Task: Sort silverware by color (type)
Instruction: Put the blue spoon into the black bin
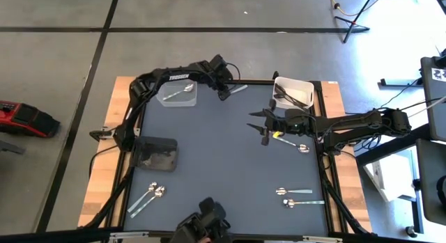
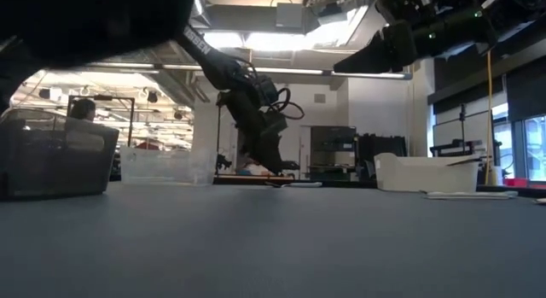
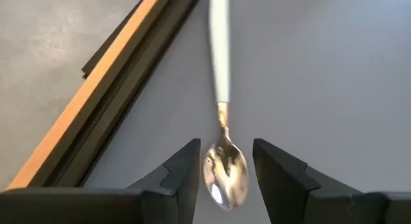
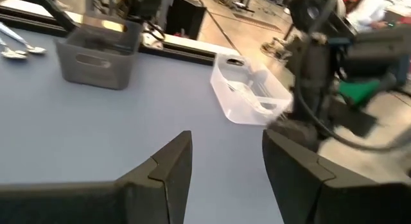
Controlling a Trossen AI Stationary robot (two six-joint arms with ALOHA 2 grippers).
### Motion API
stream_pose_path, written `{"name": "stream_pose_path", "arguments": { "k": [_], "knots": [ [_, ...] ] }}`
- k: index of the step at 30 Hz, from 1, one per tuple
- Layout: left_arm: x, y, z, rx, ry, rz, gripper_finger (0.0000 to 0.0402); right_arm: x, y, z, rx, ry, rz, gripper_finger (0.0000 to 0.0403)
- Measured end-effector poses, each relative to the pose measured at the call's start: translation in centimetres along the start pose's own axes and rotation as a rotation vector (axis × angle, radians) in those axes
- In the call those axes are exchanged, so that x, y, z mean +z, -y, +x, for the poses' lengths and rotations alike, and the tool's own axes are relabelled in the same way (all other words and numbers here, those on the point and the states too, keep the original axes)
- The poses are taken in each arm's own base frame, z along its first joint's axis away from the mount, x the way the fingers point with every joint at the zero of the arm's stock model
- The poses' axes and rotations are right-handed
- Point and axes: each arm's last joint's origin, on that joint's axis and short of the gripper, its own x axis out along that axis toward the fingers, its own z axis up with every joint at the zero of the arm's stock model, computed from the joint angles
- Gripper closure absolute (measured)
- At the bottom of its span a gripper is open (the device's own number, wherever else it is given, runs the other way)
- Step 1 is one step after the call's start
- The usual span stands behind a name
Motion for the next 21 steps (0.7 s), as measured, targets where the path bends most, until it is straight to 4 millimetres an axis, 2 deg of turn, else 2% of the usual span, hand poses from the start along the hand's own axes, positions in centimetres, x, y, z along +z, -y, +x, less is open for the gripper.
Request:
{"name": "stream_pose_path", "arguments": {
  "k": [5,9,11,15,18,21],
  "knots": [
    [1.0,2.5,-3.0,-0.017,0.016,0.085,0.0264,-0.4,0.1,0.0,-0.073,-0.057,0.012,0.0224],
    [1.2,5.4,-6.9,0.002,0.100,0.152,0.0264,-0.9,0.1,0.2,-0.106,-0.098,0.035,0.0224],
    [0.7,6.8,-9.2,0.026,0.154,0.182,0.0264,-1.2,0.0,0.5,-0.108,-0.117,0.038,0.0224],
    [-1.9,9.1,-13.5,0.034,0.276,0.228,0.0264,-2.0,-0.1,1.5,-0.110,-0.144,0.041,0.0224],
    [-5.0,10.4,-16.4,0.016,0.357,0.254,0.0264,-2.7,0.3,2.2,-0.127,-0.165,0.068,0.0224],
    [-8.5,11.6,-18.4,-0.001,0.423,0.285,0.0264,-3.3,1.2,2.9,-0.160,-0.167,0.085,0.0224]
  ]
}}
